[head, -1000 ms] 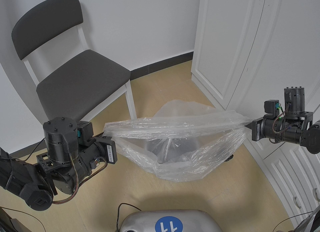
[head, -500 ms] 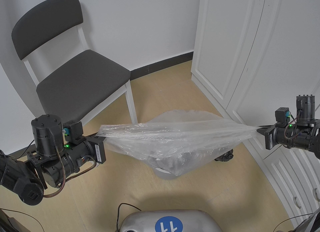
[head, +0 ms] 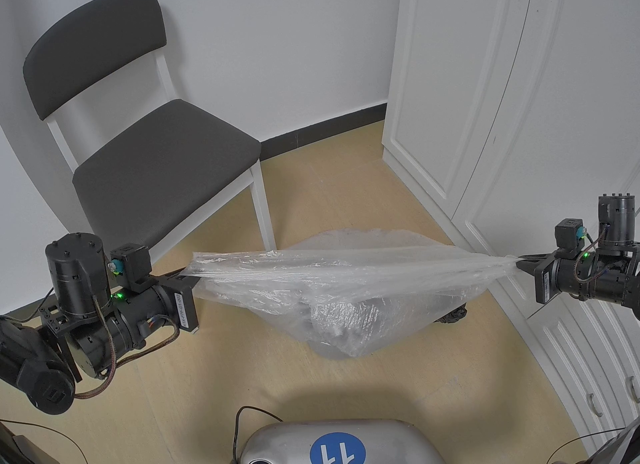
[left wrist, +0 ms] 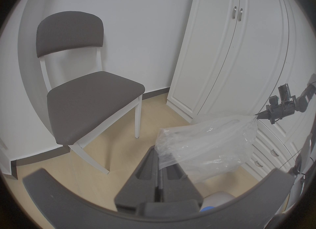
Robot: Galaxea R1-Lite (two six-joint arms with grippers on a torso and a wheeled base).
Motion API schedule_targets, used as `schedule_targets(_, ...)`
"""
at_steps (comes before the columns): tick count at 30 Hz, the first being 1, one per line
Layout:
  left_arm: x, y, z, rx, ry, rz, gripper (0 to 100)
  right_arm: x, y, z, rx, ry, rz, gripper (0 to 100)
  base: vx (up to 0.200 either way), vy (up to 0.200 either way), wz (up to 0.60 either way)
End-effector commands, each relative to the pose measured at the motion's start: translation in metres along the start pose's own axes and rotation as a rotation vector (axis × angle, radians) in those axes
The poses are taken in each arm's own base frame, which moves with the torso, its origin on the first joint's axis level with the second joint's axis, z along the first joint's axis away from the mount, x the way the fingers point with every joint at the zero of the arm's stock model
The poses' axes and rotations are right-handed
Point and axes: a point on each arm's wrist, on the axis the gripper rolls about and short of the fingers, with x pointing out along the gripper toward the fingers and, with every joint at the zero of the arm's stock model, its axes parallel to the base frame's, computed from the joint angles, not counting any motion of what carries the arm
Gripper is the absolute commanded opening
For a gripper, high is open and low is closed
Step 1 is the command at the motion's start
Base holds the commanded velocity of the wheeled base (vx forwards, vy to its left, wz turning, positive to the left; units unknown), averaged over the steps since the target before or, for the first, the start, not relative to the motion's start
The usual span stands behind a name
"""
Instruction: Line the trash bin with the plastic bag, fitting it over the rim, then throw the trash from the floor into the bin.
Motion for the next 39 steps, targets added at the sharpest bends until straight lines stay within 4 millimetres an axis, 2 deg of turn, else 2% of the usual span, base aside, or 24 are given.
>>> schedule_targets(1, -0.007, -0.002, 0.001, 0.002, -0.014, -0.009, 0, -0.007, -0.002, 0.004, 0.000, -0.026, -0.016, 0, 0.000, 0.000, 0.00)
schedule_targets(8, -0.016, -0.004, 0.004, 0.004, -0.035, -0.022, 0, -0.011, 0.003, 0.002, -0.010, -0.026, -0.005, 0, 0.000, 0.000, 0.00)
schedule_targets(19, -0.016, -0.010, 0.002, 0.010, -0.028, -0.041, 0, -0.013, 0.005, 0.005, -0.019, -0.041, 0.001, 0, 0.000, 0.000, 0.00)
schedule_targets(29, -0.016, -0.021, 0.000, 0.017, -0.020, -0.089, 0, -0.012, 0.018, 0.008, -0.039, -0.047, 0.044, 0, 0.000, 0.000, 0.00)
schedule_targets(39, -0.019, -0.033, -0.001, 0.029, -0.019, -0.134, 0, -0.024, 0.023, 0.011, -0.050, -0.084, 0.053, 0, 0.000, 0.000, 0.00)
